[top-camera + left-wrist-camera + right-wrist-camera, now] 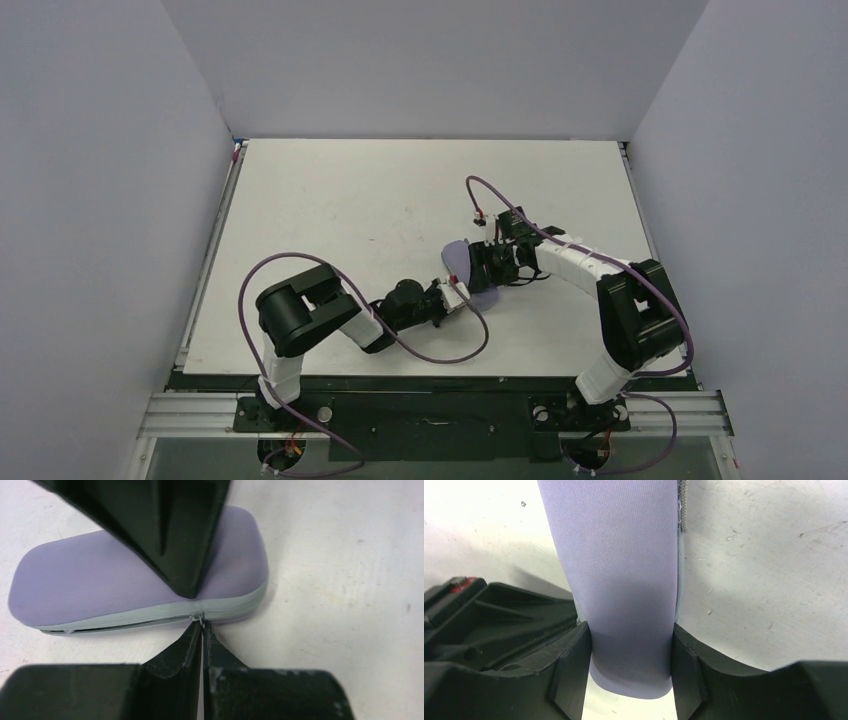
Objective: Open the umbrella
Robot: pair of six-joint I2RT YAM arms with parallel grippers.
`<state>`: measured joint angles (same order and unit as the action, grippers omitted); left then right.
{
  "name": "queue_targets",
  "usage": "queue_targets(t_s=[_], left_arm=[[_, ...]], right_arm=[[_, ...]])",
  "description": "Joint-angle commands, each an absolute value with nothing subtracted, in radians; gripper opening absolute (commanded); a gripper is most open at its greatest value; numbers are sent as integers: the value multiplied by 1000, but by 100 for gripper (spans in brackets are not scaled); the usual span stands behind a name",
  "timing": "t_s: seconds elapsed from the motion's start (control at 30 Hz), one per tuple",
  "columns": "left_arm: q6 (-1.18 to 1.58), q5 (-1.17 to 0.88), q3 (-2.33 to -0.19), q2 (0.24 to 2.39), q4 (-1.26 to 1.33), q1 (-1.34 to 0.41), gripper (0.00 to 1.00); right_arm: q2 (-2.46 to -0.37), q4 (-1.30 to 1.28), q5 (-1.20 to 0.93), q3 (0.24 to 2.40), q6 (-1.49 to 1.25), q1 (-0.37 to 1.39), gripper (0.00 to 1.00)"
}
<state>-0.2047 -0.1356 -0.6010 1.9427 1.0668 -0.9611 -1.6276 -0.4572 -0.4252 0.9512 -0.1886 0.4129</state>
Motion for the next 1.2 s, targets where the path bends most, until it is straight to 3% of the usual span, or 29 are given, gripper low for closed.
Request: queue_targets(t_s=[0.0, 0.33, 0.57, 0.63, 0.67, 0.73, 0.8, 0.87, 1.03, 1.17], left_arm=[[-206, -227, -575, 1903, 1075, -1054, 0], [-176, -192, -660, 1958, 1020, -1132, 0], [-129, -256, -526, 1850, 1021, -1071, 0], [-133, -278, -498, 1823, 1014, -1038, 0], [-140, -283, -495, 1813, 995, -1010, 0], [-158, -318, -488, 1806, 986, -968, 0], [-189, -353, -489, 1808, 976, -931, 0], [-219, -396, -496, 1815, 966, -895, 0], [-265, -472, -523, 1825, 933, -840, 0], [-271, -491, -534, 1826, 924, -803, 0]], right_arm=[[-1667, -388, -355, 924, -259, 409, 0], [-1689, -309, -301, 924, -425, 407, 0], [-1663, -302, -306, 901, -423, 370, 1], [-1645, -327, -378, 900, -376, 366, 25], [-1620, -362, -415, 900, -322, 365, 46], [-1562, -440, -451, 902, -196, 363, 71], [-1507, -545, -462, 923, -52, 360, 80], [-1482, -668, -466, 970, 79, 352, 82], [-1534, -947, -504, 1147, 403, 314, 81], [-1531, -1009, -621, 1205, 701, 242, 80]])
